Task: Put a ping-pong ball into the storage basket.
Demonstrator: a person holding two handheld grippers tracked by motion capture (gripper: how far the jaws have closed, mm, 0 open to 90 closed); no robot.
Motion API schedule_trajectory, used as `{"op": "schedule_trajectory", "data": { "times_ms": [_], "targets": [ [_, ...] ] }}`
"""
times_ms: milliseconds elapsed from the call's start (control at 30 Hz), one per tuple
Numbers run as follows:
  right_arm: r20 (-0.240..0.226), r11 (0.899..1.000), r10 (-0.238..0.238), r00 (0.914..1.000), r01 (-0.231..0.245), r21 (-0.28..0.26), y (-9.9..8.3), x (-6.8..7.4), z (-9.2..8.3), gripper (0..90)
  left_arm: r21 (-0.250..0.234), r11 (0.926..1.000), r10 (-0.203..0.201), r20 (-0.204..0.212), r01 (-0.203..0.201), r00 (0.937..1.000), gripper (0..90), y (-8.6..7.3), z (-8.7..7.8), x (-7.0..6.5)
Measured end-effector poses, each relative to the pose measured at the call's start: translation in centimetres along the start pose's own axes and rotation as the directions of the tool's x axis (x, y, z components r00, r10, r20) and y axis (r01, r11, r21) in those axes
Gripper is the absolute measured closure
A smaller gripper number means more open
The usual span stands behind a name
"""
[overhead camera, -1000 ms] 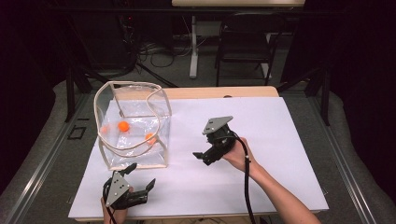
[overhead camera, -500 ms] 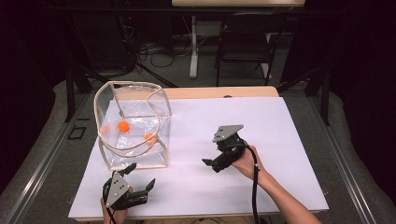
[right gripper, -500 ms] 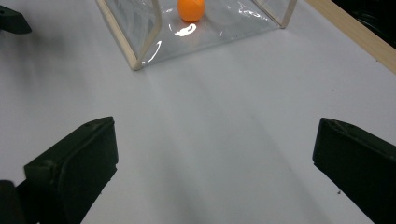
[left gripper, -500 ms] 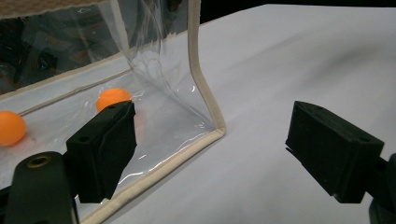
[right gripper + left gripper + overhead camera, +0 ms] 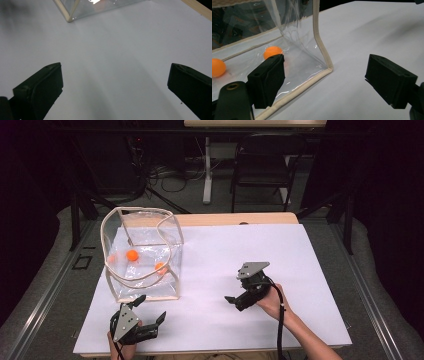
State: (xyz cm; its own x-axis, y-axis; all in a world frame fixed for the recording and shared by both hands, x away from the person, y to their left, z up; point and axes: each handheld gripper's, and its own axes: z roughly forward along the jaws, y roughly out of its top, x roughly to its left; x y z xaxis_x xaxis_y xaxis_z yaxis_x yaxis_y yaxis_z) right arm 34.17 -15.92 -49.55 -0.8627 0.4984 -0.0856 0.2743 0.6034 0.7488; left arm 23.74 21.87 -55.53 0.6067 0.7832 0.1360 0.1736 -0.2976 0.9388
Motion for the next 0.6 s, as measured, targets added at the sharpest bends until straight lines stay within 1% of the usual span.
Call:
{"op": "schedule_trajectory", "data": {
  "times_ms": [200, 367, 500, 600],
  "targets": [
    [0.019, 1.0, 0.012, 0.9998, -0.011, -0.01, -1.5, 0.1, -0.6, 0.0, 0.009, 1.0, 0.001, 0.004, -0.001, 1.0, 15.6, -0.1, 0.0, -0.1],
    [0.032, 1.0, 0.024, 0.9992, -0.023, -0.015, -2.6, 0.2, -1.0, 0.0, 0.006, 1.0, 0.003, -0.004, -0.003, 1.0, 15.7, 0.0, -0.2, -0.2],
    [0.041, 0.999, 0.03, 0.9987, -0.03, -0.014, -3.3, 0.2, -1.2, 0.0, 0.017, 0.9998, 0.003, -0.004, -0.003, 1.0, 15.7, -0.1, -0.3, -0.2],
    [0.047, 0.999, 0.036, 0.9983, -0.034, -0.031, -3.7, 0.2, -1.5, 0.0, 0.031, 0.9995, 0.003, 0.001, -0.003, 1.0, 15.6, -0.1, -0.4, -0.3]
  ]
}}
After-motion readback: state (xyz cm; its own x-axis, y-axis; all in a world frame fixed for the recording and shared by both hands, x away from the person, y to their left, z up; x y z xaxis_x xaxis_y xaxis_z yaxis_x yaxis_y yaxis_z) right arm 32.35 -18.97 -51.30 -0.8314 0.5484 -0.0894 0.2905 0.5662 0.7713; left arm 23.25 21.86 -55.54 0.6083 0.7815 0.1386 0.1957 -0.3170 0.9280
